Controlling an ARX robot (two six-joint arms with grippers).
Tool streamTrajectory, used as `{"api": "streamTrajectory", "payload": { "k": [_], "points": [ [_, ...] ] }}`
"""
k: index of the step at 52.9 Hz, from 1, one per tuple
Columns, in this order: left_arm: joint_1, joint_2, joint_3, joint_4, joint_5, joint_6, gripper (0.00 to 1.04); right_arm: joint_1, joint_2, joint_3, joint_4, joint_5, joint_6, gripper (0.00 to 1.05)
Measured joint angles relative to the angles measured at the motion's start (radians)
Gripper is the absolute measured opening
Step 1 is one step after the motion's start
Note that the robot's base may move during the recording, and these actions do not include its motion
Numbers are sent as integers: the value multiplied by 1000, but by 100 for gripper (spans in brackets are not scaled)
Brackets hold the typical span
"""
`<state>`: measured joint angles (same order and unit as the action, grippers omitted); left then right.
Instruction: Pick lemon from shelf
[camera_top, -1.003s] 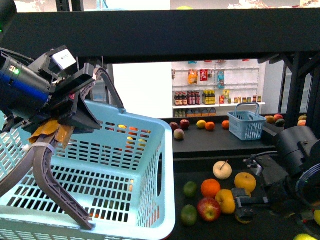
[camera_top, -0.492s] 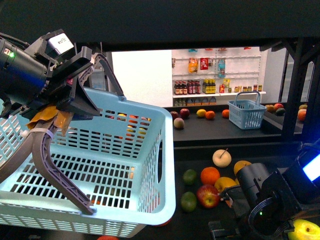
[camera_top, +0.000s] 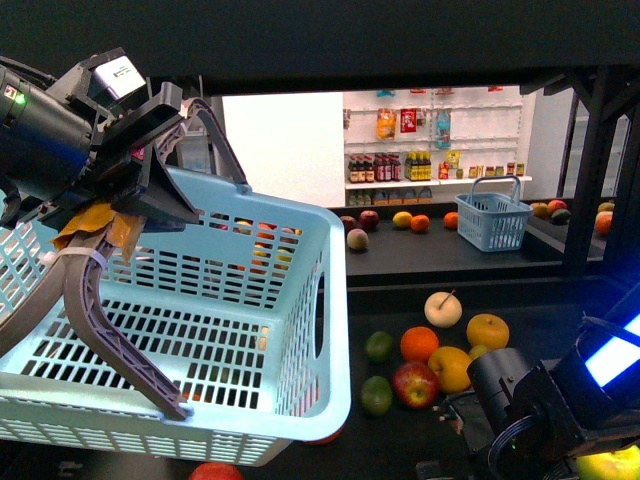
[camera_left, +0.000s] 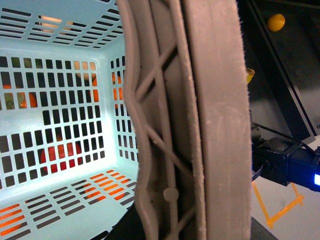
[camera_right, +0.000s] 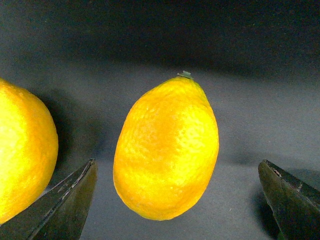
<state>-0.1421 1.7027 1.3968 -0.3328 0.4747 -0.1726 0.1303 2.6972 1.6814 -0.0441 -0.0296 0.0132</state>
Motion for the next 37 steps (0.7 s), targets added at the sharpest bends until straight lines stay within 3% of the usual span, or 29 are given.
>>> {"api": "streamTrajectory", "payload": {
  "k": [23,37],
  "points": [
    [0,0,0,0,-1,0,16,9,79,110,-49,37,-2,97],
    [0,0,0,0,0,0,16,12,98,125,-56,53,-2,65]
  ]
}}
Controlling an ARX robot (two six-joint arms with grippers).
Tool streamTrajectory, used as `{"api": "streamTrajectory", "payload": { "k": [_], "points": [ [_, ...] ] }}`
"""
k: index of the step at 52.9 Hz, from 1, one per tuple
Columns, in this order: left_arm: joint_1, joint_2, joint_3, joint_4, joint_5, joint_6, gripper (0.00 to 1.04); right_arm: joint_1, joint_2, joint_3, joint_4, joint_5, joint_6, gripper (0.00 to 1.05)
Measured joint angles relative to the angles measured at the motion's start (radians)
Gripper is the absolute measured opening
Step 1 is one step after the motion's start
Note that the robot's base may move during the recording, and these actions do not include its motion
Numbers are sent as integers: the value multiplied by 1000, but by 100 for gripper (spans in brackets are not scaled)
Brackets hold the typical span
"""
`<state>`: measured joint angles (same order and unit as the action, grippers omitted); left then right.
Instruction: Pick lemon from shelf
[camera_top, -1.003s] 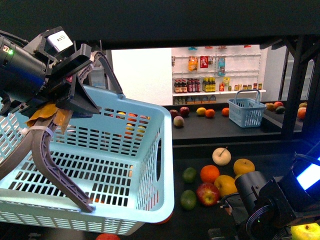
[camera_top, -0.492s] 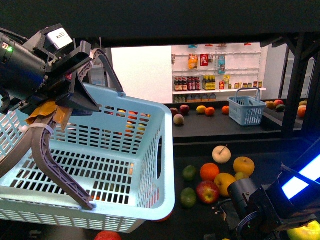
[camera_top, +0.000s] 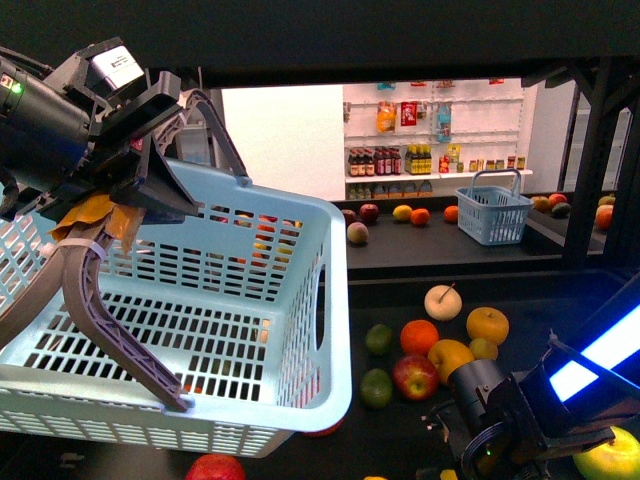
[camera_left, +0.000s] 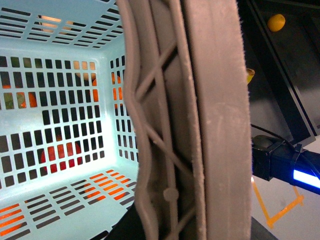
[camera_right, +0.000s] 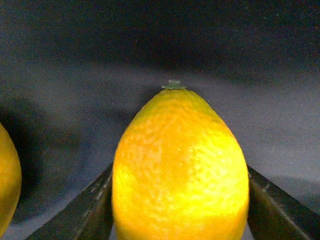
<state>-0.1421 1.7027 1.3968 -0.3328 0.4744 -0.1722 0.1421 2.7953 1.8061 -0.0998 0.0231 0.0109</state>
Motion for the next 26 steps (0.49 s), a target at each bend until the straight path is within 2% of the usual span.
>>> {"api": "streamTrajectory", "payload": {
  "k": [7,19,26],
  "points": [
    [0,0,0,0,0,0,16,0,0,-2,8,8,0,56],
    [0,0,0,0,0,0,16,-13,-65,-72,32,14,3,55],
    [0,0,0,0,0,0,16,-32,-212,-148,59,1,6,55]
  ]
}}
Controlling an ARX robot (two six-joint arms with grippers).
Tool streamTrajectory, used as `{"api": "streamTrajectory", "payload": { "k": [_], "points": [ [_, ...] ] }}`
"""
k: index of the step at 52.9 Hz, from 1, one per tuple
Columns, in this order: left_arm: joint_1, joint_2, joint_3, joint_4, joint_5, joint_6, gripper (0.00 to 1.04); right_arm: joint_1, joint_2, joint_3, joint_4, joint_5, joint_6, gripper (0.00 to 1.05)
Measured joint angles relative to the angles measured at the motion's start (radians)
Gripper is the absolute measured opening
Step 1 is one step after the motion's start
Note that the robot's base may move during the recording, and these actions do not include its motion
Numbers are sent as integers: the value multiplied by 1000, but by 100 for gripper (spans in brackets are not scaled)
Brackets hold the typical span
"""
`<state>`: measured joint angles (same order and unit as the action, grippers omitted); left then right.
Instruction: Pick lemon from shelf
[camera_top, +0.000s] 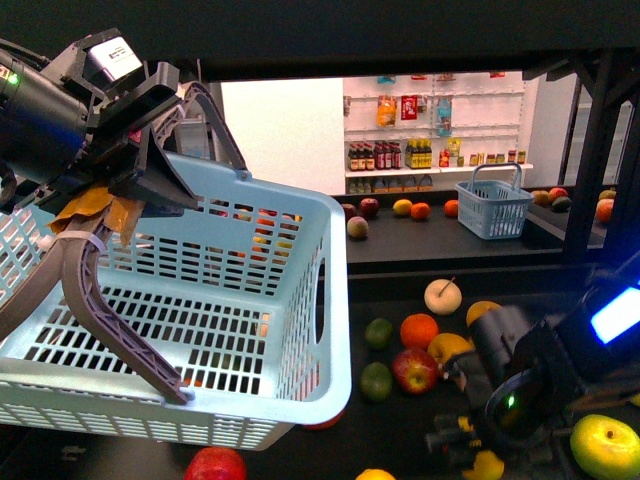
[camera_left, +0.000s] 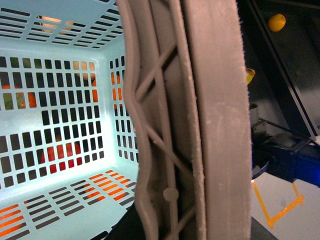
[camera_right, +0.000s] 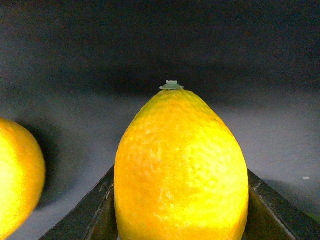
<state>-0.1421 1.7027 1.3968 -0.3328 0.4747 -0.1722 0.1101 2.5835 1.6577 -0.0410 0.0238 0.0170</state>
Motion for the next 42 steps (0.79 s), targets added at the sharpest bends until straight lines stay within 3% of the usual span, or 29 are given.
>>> {"api": "streamTrajectory", "payload": {
  "k": [15,27,42],
  "points": [
    [0,0,0,0,0,0,16,9,-382,-68,-3,-115,36,55],
    [0,0,0,0,0,0,16,98,-645,-101,-58,-227,84,55],
    [0,0,0,0,0,0,16,221,-727,-90,-134,-268,119,55]
  ]
}}
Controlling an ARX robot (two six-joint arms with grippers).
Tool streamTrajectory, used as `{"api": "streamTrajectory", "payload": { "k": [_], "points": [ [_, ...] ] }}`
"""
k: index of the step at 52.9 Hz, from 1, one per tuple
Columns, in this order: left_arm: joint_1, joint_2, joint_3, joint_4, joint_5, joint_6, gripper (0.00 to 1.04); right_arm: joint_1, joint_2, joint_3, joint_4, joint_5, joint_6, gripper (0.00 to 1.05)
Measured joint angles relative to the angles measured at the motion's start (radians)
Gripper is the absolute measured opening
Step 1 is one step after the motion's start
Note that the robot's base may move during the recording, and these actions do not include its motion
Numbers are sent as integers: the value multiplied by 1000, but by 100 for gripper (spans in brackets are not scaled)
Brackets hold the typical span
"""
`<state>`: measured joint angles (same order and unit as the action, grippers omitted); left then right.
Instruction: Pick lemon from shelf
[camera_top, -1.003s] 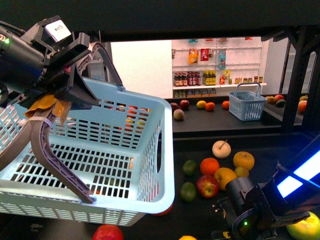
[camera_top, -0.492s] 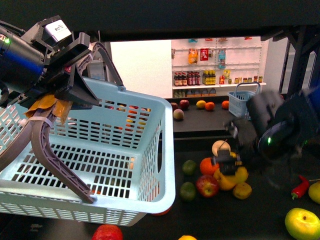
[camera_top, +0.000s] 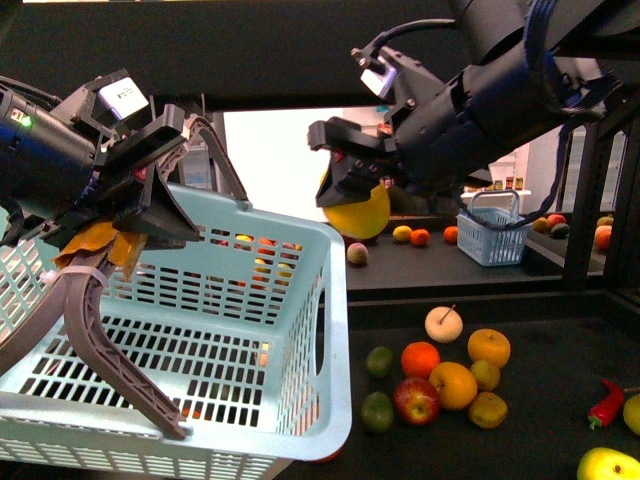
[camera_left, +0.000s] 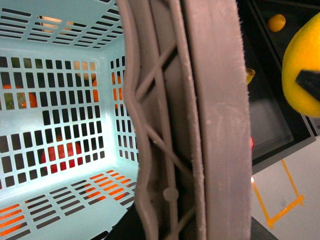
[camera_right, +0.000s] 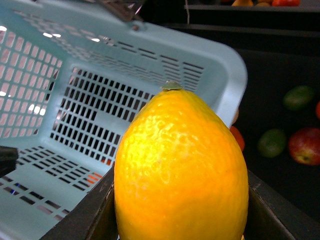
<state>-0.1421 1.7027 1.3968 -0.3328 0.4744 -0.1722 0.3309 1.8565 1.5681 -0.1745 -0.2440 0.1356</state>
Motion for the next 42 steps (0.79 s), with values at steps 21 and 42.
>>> {"api": "streamTrajectory", "payload": {
  "k": [21,42],
  "points": [
    [0,0,0,0,0,0,16,113,74,49,-32,-18,8,55],
    [0,0,0,0,0,0,16,154,141,92,-53,-19,15,55]
  ]
}}
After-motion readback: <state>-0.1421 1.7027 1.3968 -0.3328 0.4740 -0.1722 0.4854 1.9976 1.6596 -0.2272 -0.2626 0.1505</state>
